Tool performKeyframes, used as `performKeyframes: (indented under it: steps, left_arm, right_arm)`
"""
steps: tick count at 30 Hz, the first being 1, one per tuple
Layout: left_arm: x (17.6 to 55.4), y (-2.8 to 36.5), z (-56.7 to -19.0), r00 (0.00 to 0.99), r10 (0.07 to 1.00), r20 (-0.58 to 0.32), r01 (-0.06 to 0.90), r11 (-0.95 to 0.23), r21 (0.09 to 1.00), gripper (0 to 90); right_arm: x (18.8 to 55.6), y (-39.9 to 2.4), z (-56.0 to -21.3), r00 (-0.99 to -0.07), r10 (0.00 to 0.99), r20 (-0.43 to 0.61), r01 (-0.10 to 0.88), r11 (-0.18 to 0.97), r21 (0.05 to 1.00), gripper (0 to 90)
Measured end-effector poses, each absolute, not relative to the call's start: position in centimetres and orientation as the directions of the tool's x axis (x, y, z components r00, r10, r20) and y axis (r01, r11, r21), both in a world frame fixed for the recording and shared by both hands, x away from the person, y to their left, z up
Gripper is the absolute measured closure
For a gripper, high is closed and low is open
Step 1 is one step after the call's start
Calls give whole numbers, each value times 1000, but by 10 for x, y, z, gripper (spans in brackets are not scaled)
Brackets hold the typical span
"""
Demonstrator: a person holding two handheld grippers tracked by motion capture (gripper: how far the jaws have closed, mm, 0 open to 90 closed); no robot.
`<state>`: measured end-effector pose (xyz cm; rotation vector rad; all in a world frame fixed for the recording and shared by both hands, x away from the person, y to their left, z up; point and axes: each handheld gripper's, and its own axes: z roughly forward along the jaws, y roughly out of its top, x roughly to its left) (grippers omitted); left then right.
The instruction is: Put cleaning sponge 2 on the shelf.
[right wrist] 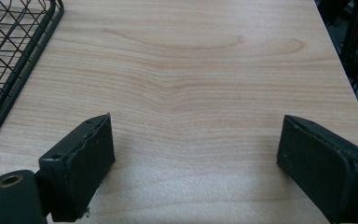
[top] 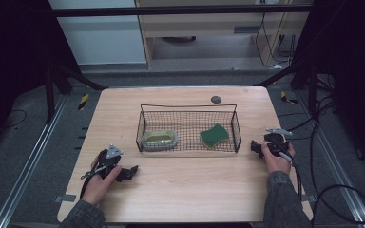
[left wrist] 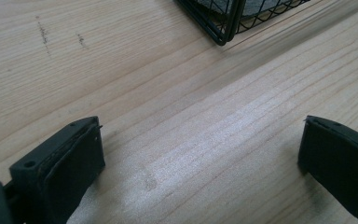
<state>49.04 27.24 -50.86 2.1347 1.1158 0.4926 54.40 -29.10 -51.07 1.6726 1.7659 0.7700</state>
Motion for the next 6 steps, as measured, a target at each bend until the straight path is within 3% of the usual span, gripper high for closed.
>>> performKeyframes:
  steps: [6]
  left_arm:
    - [490,272,-509,564,826,23,572,-410,710,0]
  right_arm:
    - [545,-283,-511,-40,999,5,675,24,738,86]
